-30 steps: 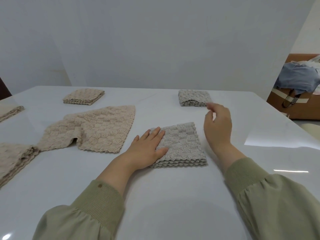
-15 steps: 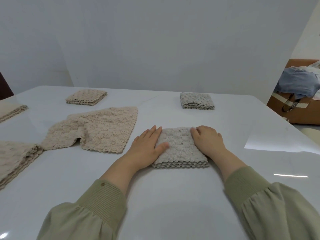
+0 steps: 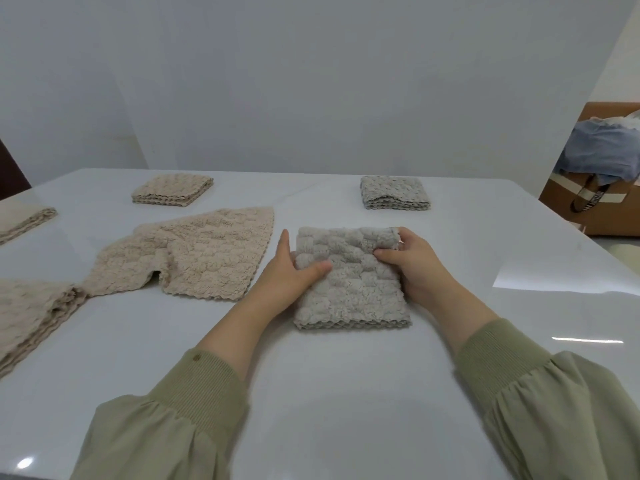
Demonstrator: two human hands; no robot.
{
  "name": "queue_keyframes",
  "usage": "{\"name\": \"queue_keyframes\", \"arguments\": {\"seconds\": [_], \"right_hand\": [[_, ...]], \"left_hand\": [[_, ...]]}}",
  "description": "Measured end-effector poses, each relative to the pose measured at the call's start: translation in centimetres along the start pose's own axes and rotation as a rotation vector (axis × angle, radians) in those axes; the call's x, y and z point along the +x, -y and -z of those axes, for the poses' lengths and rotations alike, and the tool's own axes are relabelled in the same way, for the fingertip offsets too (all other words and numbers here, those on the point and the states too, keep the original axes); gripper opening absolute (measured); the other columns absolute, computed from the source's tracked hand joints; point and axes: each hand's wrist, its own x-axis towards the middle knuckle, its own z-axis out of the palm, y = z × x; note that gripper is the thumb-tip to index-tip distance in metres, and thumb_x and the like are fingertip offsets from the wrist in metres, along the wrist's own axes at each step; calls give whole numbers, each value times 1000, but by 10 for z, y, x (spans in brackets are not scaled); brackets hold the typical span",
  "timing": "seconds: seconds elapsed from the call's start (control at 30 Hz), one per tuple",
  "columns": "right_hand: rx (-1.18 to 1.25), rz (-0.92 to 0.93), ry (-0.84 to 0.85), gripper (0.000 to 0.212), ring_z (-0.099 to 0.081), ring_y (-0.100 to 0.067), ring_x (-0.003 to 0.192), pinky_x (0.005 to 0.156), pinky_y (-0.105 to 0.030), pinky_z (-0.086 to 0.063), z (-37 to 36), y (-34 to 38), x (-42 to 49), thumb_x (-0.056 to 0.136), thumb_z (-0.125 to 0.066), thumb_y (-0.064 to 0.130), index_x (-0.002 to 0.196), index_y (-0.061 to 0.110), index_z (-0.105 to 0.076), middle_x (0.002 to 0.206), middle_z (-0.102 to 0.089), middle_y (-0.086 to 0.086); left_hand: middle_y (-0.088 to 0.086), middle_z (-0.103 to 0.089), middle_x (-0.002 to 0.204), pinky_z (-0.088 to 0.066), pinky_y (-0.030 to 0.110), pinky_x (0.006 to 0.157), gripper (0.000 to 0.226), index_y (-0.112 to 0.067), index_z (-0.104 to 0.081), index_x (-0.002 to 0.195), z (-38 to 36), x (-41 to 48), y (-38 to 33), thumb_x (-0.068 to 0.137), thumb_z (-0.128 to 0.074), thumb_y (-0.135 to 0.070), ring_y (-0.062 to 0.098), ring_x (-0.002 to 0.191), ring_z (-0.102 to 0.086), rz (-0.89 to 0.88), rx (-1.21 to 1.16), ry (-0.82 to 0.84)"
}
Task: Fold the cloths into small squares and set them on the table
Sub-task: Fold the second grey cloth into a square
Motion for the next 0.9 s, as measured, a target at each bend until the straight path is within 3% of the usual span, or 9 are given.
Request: {"name": "queue_keyframes", "arguments": {"seconds": [0.07,0.17,0.27,0.37,0.47,0.6,0.73,0.8,0.9], "right_hand": [[101,-29,32,47,-67,-30,82,79,-42,-55,1,-1,2,65,-61,-10,111,-2,-55,94,-68,-18],[154,-69,23,31,-66,-31,84,78,-40,-57,0,0,7,79,-55,-12,108,-2,-58,92,-69,-18],[203,-105,20,11,-68,-28,78,74,-38,-58,0,3,13,87,-57,1,93,3,-66,83,-72,-14],[76,-77,-25,12,-70,-28,78,79,-42,-57,2,1,22,87,-65,17,85,5,-68,82,-73,-14],[-77,-35,-31,24,-68,-31,87,83,-48,-56,7,1,30,77,-69,20,97,8,-64,96,-71,-16],[-281,71,-103,18,-65,-23,86,78,-36,-54,20,5,34,82,-62,3,95,13,-58,91,-67,-6],[-415,174,-235,18,-61,-11,79,65,-15,-45,40,9,32,84,-63,6,97,16,-57,89,-64,2],[-423,184,-278,19,-60,-10,81,68,-18,-43,54,12,29,84,-64,9,99,18,-59,92,-64,4],[-431,172,-286,17,-59,-8,79,68,-16,-42,78,18,24,85,-65,12,97,23,-60,87,-63,9]], "left_hand": [[-1,-52,125,-41,40,104,84,-25,-25,148,1,4,-1,80,-71,-41,21,116,-56,53,-198,-26],[2,-70,97,-56,32,78,24,-21,-64,106,-6,8,-5,83,-71,-19,13,81,-69,20,-349,-71],[-3,-61,68,-44,15,43,12,-23,-63,92,-18,14,-12,87,-66,-13,1,44,-57,-23,-405,-210],[-1,-65,72,-49,16,50,26,-31,-54,78,-29,23,-20,87,-64,-8,2,53,-64,-29,-459,-316],[5,-71,88,-57,34,72,15,-24,-63,86,-42,33,-26,87,-63,-9,21,81,-70,-8,-453,-365],[7,-71,91,-55,45,82,11,-23,-64,85,-61,45,-32,85,-64,-12,25,87,-68,3,-438,-404],[0,-69,84,-55,29,68,12,-19,-62,99,-80,44,-41,87,-62,-18,17,78,-68,-10,-321,-341],[-2,-65,79,-45,16,52,34,-25,-52,120,-89,38,-46,88,-61,-16,7,61,-61,-7,-230,-296],[-2,-60,77,-40,15,50,62,-28,-32,142,-105,30,-51,89,-60,-12,7,58,-54,13,-178,-283]]}}
